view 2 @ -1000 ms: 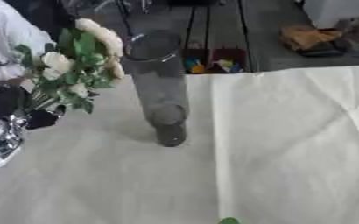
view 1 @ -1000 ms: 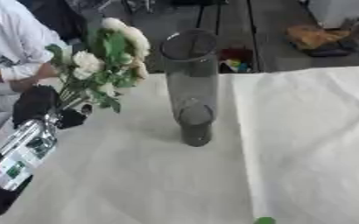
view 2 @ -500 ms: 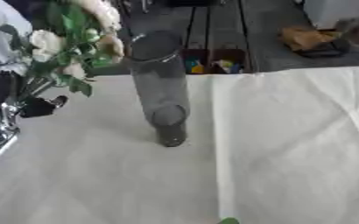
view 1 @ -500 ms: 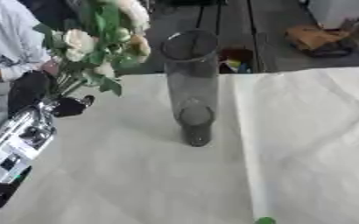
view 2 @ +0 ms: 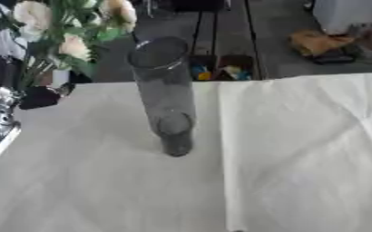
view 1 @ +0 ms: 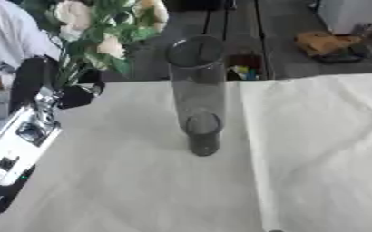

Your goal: Arrange flowers into the vase.

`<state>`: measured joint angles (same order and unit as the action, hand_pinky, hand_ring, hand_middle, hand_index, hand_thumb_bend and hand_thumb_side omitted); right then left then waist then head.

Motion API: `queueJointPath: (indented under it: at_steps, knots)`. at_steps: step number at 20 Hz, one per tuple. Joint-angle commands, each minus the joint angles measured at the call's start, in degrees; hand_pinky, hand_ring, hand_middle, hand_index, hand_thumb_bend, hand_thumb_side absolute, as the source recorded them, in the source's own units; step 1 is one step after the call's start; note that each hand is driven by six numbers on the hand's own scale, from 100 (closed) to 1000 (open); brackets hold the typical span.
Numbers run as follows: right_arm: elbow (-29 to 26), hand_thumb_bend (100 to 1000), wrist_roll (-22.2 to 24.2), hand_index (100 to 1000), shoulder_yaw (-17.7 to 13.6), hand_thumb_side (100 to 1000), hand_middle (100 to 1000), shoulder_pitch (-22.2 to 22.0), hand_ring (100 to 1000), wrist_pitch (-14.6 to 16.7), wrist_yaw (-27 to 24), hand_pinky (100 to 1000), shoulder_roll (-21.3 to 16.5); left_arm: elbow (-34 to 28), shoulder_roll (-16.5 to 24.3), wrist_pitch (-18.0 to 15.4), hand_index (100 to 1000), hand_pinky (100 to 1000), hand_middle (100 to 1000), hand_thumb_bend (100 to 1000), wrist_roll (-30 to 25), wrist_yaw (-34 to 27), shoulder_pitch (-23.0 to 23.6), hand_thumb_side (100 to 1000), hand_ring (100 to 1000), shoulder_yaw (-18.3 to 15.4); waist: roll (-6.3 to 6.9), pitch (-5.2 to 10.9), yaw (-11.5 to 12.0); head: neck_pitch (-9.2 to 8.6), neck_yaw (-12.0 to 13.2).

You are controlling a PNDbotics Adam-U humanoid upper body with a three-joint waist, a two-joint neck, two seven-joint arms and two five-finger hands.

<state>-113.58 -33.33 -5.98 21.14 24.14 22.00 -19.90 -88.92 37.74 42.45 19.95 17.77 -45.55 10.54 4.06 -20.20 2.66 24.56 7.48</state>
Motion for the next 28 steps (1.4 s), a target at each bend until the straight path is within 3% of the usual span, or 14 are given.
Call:
queueJointPath:
  at_steps: [1,20,28]
  knots:
    - [-1.0,100,0.0,824,-0.3,1000,595,0.3,777,-0.1,-0.4,670,-0.5,-2.1,0.6,4.9,100,100,100,641,9.2,-1.8,-1.7,205,100,-1.7,-0.16,1.39,0.0,-0.76,0.2]
    - [-1.0,100,0.5,824,0.1,1000,592,0.0,777,0.1,-1.0,670,-0.5,-6.5,-3.2,-0.4,100,100,100,637,20.3,-8.0,-9.7,171,100,-4.2,0.40,2.04,-1.4,-0.45,1.0]
    - [-1.0,100,0.8,824,0.5,1000,591,-0.2,777,0.1,-1.5,670,-0.8,-5.2,-4.5,-4.8,100,100,100,631,26.3,-13.9,-13.4,190,100,-5.8,0.95,2.40,-2.1,0.07,1.2]
